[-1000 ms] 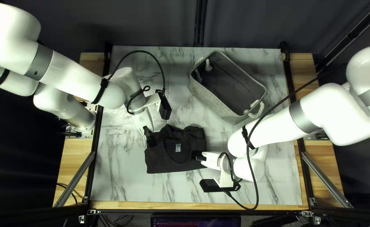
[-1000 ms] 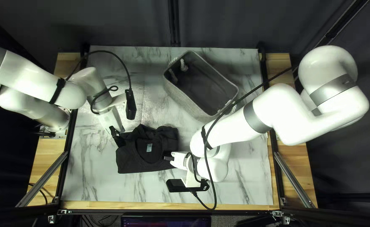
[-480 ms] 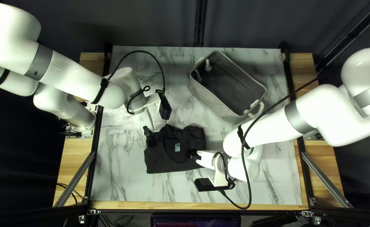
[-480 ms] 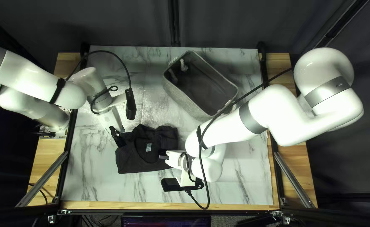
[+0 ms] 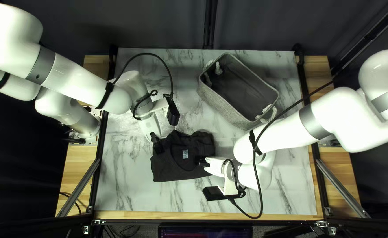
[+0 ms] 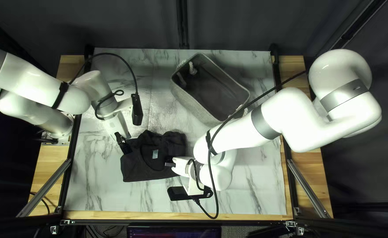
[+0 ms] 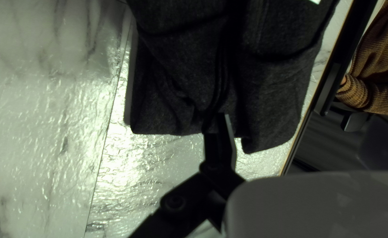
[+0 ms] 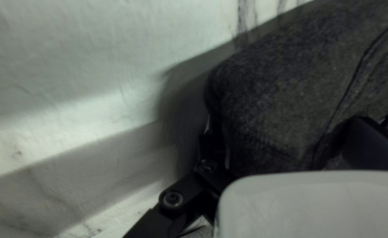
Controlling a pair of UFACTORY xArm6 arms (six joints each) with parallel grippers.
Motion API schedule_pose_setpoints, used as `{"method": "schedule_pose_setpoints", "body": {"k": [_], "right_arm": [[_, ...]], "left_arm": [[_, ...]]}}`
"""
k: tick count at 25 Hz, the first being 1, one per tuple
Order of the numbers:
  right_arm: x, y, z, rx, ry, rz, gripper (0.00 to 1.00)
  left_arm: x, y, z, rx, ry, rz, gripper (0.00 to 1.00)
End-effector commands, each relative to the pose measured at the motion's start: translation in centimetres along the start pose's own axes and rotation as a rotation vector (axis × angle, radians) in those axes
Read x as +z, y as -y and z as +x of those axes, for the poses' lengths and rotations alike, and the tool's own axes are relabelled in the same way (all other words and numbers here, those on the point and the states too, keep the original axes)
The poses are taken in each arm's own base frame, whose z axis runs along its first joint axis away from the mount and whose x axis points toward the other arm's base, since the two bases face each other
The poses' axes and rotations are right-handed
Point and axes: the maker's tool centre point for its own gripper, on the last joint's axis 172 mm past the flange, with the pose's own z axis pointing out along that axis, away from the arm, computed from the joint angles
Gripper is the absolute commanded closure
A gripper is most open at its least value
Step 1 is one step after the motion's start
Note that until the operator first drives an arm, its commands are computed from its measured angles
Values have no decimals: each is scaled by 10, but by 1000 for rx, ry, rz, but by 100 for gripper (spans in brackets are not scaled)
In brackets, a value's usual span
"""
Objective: Pick up a folded sweatshirt and place it into a fabric basket
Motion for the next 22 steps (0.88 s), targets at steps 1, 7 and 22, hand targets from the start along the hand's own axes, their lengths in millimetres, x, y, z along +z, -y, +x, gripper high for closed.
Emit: {"method": "schedule_pose_setpoints", "body": {"k": [1, 7, 22], "right_arm": [[-2, 2, 0, 2, -1, 2, 100], [-3, 2, 0, 2, 0, 5, 100], [-16, 9, 9, 0, -1, 4, 100]], "left_arm": [[0, 0, 0, 0, 0, 0, 0], [0, 0, 0, 0, 0, 0, 0], [0, 0, 0, 0, 0, 0, 0]]}}
